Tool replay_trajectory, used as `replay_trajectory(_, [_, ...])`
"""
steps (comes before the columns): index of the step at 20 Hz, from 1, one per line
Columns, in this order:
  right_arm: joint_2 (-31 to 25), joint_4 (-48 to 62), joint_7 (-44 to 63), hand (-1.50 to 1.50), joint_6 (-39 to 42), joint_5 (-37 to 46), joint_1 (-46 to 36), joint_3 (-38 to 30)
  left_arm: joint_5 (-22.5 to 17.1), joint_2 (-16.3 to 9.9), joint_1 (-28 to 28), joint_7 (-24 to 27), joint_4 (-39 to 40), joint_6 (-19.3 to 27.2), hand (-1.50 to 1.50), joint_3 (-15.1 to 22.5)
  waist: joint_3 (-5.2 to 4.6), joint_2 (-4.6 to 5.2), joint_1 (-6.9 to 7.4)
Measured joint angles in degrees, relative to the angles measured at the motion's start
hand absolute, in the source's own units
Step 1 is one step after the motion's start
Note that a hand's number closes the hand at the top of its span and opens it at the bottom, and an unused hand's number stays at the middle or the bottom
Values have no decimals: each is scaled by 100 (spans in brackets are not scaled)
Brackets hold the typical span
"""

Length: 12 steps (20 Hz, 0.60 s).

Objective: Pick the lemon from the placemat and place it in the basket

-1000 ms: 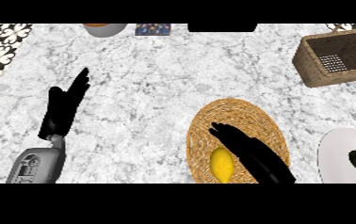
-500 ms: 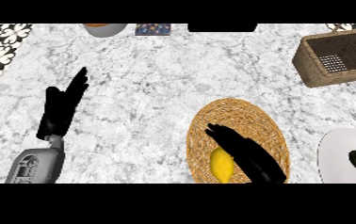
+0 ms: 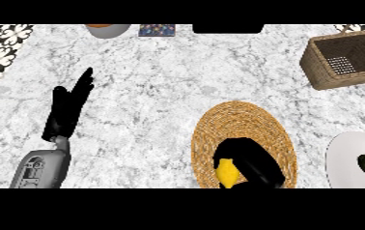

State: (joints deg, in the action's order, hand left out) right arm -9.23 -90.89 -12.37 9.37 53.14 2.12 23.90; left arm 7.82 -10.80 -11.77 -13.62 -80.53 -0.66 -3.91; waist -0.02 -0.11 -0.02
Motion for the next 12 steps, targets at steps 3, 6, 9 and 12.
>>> replay_trajectory(3, [83, 296, 614, 150, 202, 289, -636, -266, 31, 19, -34, 44, 60, 8, 0, 15, -2, 12, 37])
replay_trajectory(6, [-53, 551, 1549, 150, 724, 586, -1419, -746, 61, 23, -87, 48, 77, -7, 0, 55, -13, 29, 100])
replay_trajectory(9, [-133, 941, 2349, 150, 1312, 831, -2295, -1096, 67, 49, -101, 74, 110, -14, 0, 76, -15, 40, 155])
replay_trajectory(12, [-175, 1456, 2713, 150, 1668, 997, -3176, -1317, 40, 29, -158, 54, 139, -41, 0, 38, -8, 38, 146])
